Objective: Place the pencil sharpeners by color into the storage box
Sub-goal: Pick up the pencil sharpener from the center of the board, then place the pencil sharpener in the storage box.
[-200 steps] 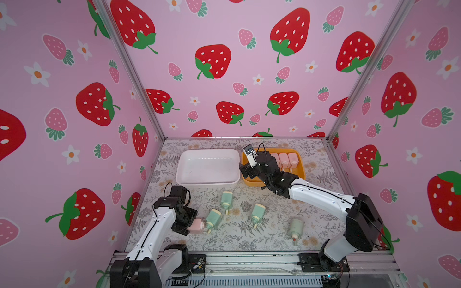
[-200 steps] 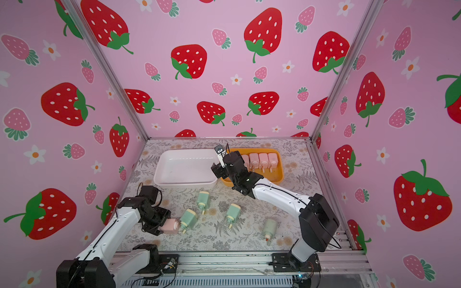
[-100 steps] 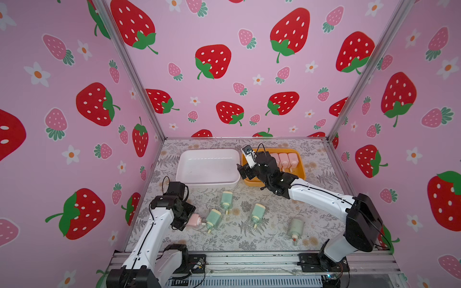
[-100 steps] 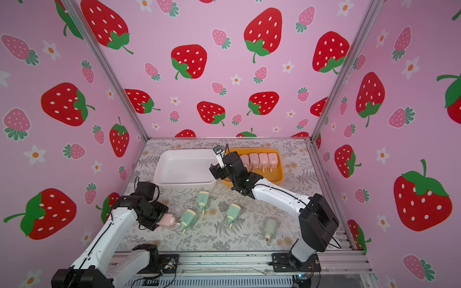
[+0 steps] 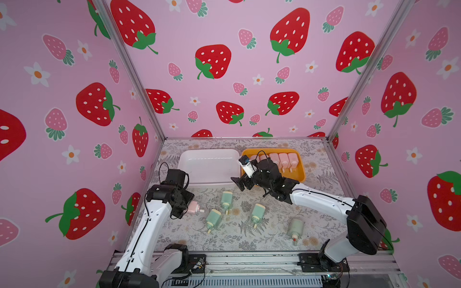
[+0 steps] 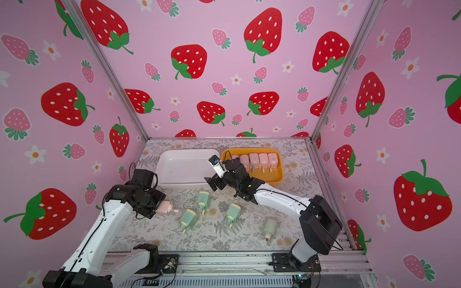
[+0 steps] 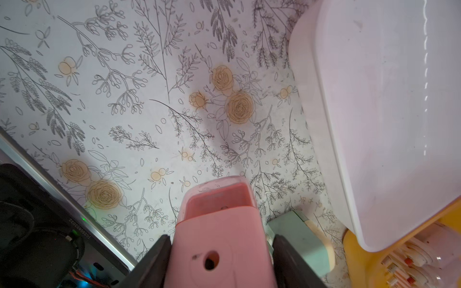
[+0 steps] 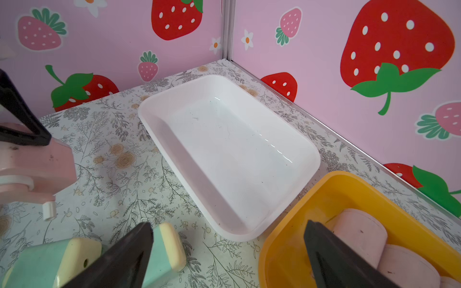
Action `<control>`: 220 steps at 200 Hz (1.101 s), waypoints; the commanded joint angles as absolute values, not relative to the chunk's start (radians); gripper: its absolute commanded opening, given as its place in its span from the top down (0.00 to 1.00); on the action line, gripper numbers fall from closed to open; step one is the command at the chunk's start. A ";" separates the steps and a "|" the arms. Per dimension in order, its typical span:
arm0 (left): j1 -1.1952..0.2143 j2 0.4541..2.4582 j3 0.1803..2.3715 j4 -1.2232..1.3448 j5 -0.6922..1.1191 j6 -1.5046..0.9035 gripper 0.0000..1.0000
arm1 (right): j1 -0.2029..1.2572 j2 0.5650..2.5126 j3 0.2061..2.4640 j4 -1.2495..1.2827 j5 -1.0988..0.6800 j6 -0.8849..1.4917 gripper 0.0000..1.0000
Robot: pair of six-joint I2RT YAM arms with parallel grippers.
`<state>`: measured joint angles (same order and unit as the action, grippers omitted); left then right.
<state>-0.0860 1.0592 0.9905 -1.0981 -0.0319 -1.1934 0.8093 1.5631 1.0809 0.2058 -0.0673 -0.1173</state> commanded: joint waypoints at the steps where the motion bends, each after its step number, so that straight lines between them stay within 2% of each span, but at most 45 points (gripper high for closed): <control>1: -0.152 1.102 1.092 -1.072 -0.013 -1.250 1.00 | 0.816 1.518 1.061 0.233 -0.133 -0.182 0.00; 33: -0.296 1.206 1.235 -1.112 -0.108 -1.339 1.00 | 0.817 1.496 1.046 0.188 -0.162 -0.249 0.02; 67: -0.360 1.293 1.300 -1.056 -0.038 -1.380 1.00 | 0.818 1.477 1.029 0.168 -0.172 -0.276 0.04; 116: -0.386 1.325 1.276 -0.944 0.052 -1.458 1.00 | 0.818 1.468 1.012 0.174 -0.190 -0.348 0.07; 151: -0.392 1.312 1.227 -0.878 0.077 -1.511 1.00 | 0.835 1.475 1.014 0.163 -0.322 -0.413 0.11; 220: -0.400 1.305 1.223 -0.868 0.086 -1.533 1.00 | 0.905 1.578 1.099 0.143 -0.295 -0.513 0.11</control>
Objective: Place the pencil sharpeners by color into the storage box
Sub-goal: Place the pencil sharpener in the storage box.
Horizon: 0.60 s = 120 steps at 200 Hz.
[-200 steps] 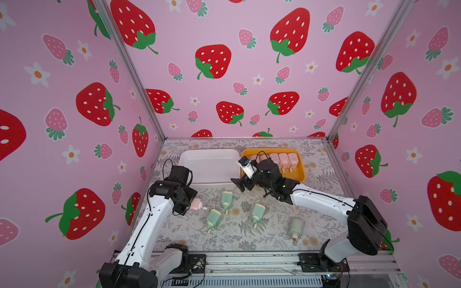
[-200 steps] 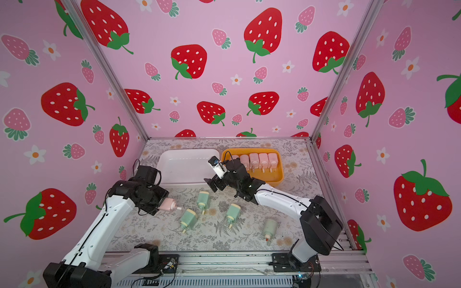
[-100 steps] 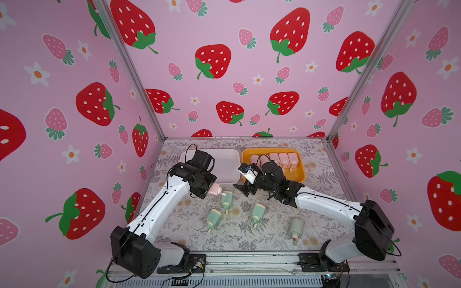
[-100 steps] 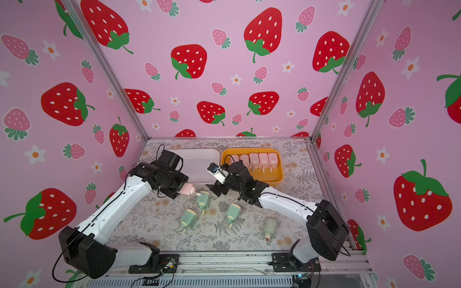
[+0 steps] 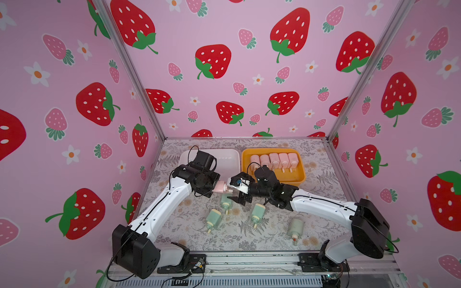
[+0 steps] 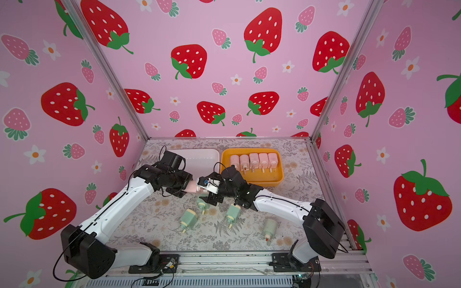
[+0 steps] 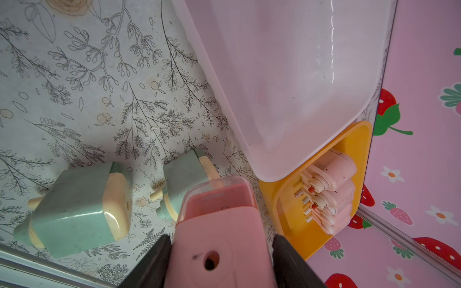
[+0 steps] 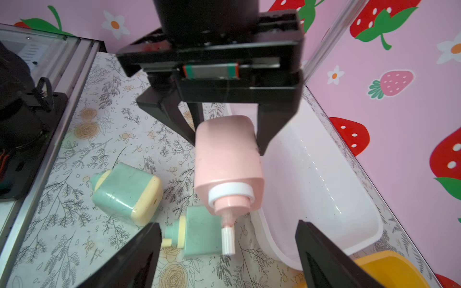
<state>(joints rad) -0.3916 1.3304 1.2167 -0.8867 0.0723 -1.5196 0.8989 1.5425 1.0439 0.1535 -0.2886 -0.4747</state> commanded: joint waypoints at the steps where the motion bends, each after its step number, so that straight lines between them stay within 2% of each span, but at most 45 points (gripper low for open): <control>1: -0.399 1.305 1.222 -0.867 0.086 -1.534 1.00 | 0.905 1.582 1.103 0.142 -0.293 -0.515 0.11; 69: -0.402 1.265 1.184 -0.839 0.072 -1.551 1.00 | 0.935 1.661 1.192 0.104 -0.261 -0.577 0.13; 120: -0.403 1.258 1.170 -0.836 0.079 -1.563 1.00 | 0.951 1.687 1.199 0.134 -0.259 -0.669 0.18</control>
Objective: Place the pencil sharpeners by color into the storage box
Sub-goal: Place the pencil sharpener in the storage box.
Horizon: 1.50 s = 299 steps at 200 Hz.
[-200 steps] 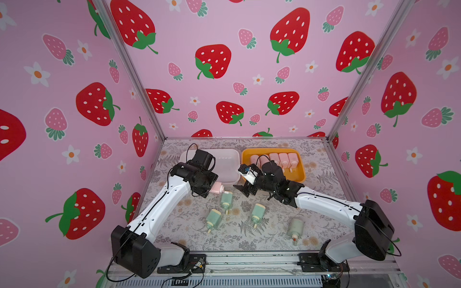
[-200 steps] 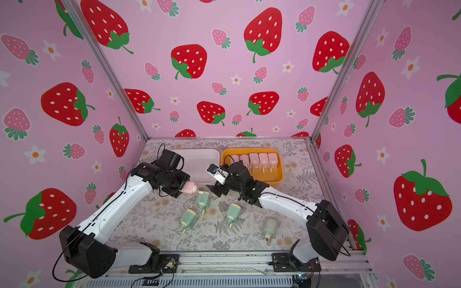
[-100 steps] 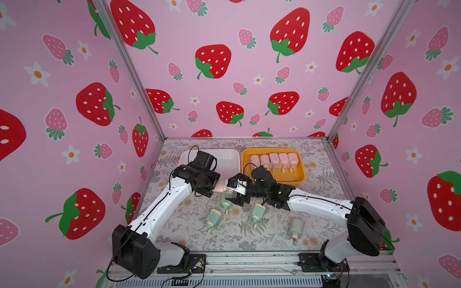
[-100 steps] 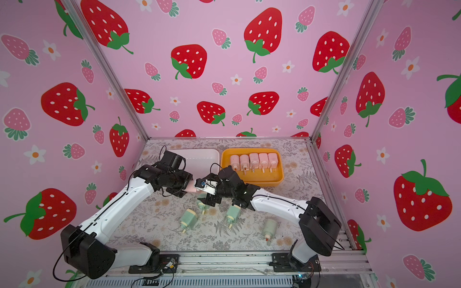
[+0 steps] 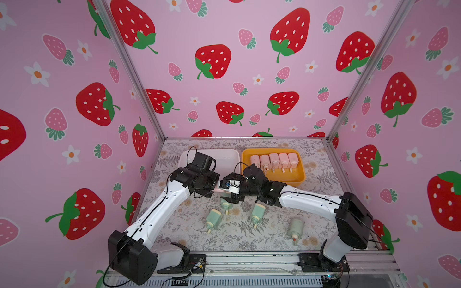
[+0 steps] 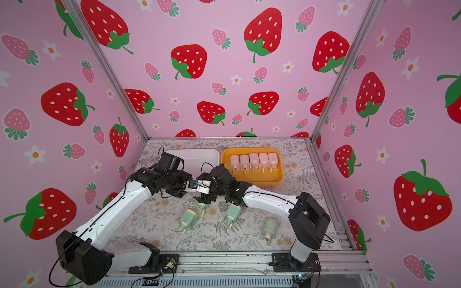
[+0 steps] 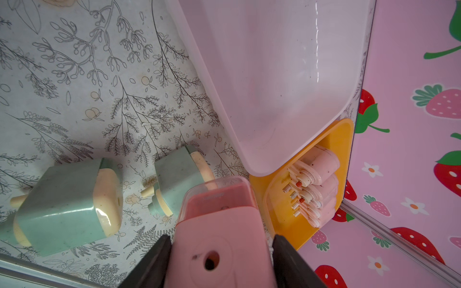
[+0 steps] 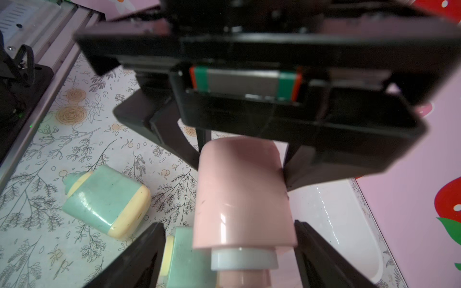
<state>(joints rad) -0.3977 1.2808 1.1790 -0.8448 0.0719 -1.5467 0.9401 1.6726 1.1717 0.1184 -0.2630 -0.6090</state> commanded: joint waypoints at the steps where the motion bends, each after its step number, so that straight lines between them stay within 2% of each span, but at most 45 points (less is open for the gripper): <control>1: -0.403 1.259 1.169 -0.836 0.079 -1.562 1.00 | 0.951 1.688 1.199 0.135 -0.258 -0.671 0.19; 65: -0.405 1.259 1.169 -0.826 0.086 -1.566 1.00 | 0.957 1.707 1.219 0.149 -0.270 -0.686 0.27; 114: -0.407 1.266 1.174 -0.821 0.092 -1.564 1.00 | 0.957 1.725 1.245 0.117 -0.276 -0.690 0.42; 126: -0.408 1.269 1.179 -0.823 0.090 -1.559 1.00 | 0.957 1.729 1.263 0.083 -0.276 -0.689 0.47; 141: -0.409 1.272 1.182 -0.827 0.088 -1.556 1.00 | 0.957 1.735 1.283 0.052 -0.279 -0.691 0.61; 174: -0.408 1.278 1.186 -0.828 0.088 -1.547 1.00 | 0.956 1.729 1.279 0.055 -0.273 -0.696 1.00; 206: -0.408 1.284 1.195 -0.833 0.057 -1.523 1.00 | 0.951 1.727 1.274 0.057 -0.274 -0.697 1.00; 210: -0.407 1.284 1.194 -0.832 0.051 -1.517 0.96 | 0.950 1.729 1.274 0.057 -0.273 -0.699 1.00; 233: -0.408 1.282 1.200 -0.818 0.020 -1.478 0.38 | 0.942 1.725 1.270 0.057 -0.271 -0.691 1.00; 246: -0.407 1.287 1.219 -0.836 -0.011 -1.439 0.16 | 0.935 1.719 1.268 0.059 -0.276 -0.686 1.00; 255: -0.408 1.292 1.236 -0.857 -0.030 -1.423 0.09 | 0.929 1.715 1.265 0.059 -0.278 -0.681 1.00; 278: -0.408 1.294 1.240 -0.857 -0.043 -1.411 0.00 | 0.911 1.704 1.265 0.047 -0.290 -0.667 1.00; 299: -0.408 1.286 1.218 -0.809 -0.037 -1.394 0.00 | 0.891 1.693 1.266 0.017 -0.301 -0.656 1.00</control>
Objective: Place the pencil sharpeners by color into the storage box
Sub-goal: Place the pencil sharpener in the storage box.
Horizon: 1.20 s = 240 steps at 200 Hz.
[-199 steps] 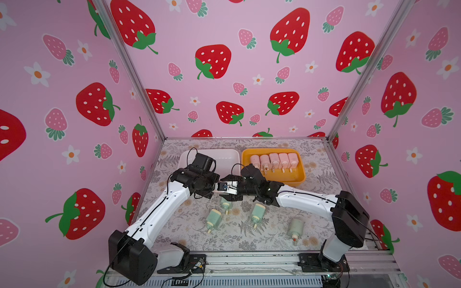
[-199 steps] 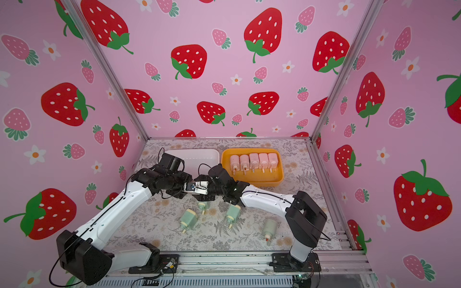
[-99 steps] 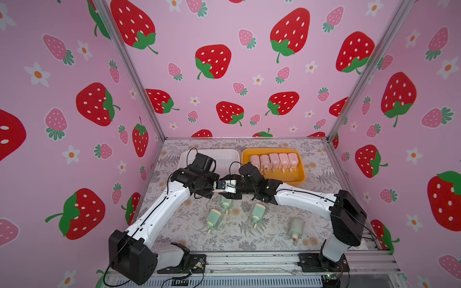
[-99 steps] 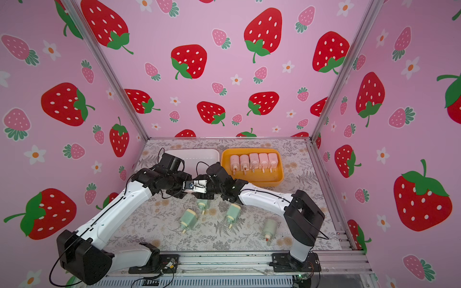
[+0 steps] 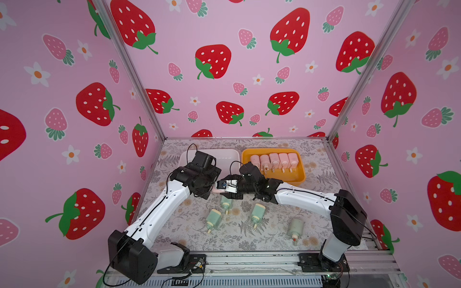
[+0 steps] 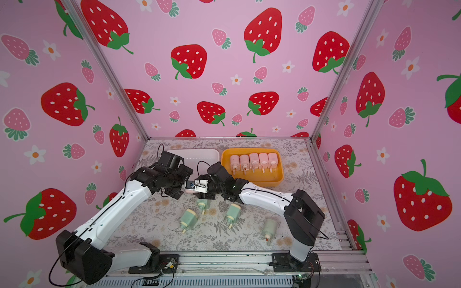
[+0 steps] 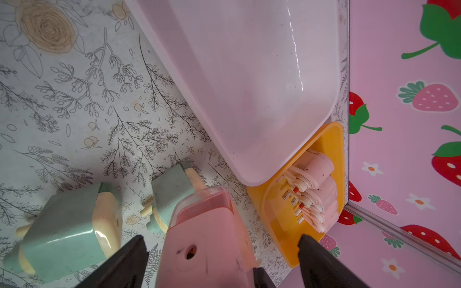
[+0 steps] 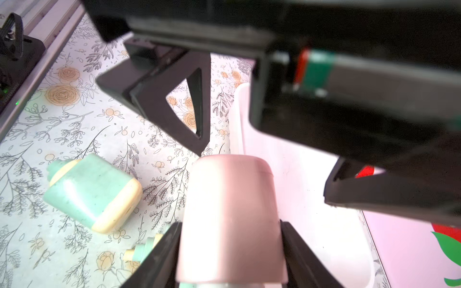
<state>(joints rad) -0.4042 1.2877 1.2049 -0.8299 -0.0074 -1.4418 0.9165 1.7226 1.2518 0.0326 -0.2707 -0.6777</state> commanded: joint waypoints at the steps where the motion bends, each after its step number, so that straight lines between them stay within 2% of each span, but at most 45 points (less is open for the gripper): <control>1: -0.407 1.286 1.217 -0.807 -0.037 -1.392 0.00 | 0.890 1.692 1.266 0.017 -0.301 -0.656 1.00; 16: -0.401 1.281 1.200 -0.767 -0.050 -1.361 0.00 | 0.876 1.679 1.252 0.015 -0.293 -0.655 1.00; 40: -0.385 1.286 1.202 -0.712 -0.156 -1.162 0.01 | 0.836 1.660 1.236 0.010 -0.299 -0.642 1.00; 65: -0.371 1.296 1.203 -0.666 -0.192 -1.004 0.00 | 0.773 1.642 1.249 -0.051 -0.329 -0.603 1.00; 103: -0.367 1.295 1.147 -0.523 -0.159 -0.860 0.00 | 0.659 1.599 1.221 -0.084 -0.362 -0.586 1.00; 129: -0.365 1.313 1.153 -0.465 -0.056 -0.748 0.00 | 0.569 1.564 1.182 -0.079 -0.434 -0.598 1.00; 158: -0.367 1.336 1.150 -0.394 0.017 -0.713 0.00 | 0.482 1.559 1.160 -0.065 -0.490 -0.602 1.00; 188: -0.369 1.400 1.209 -0.455 0.019 -0.685 0.00 | 0.397 1.580 1.168 -0.089 -0.579 -0.684 1.00; 240: -0.375 1.447 1.153 -0.331 0.069 -0.687 0.00 | 0.254 1.607 1.224 -0.334 -0.797 -0.870 1.00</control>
<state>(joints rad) -0.3710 1.4307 1.1591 -0.4023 0.0341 -0.7109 0.3065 1.5955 1.1885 -0.2035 -0.6434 -0.7597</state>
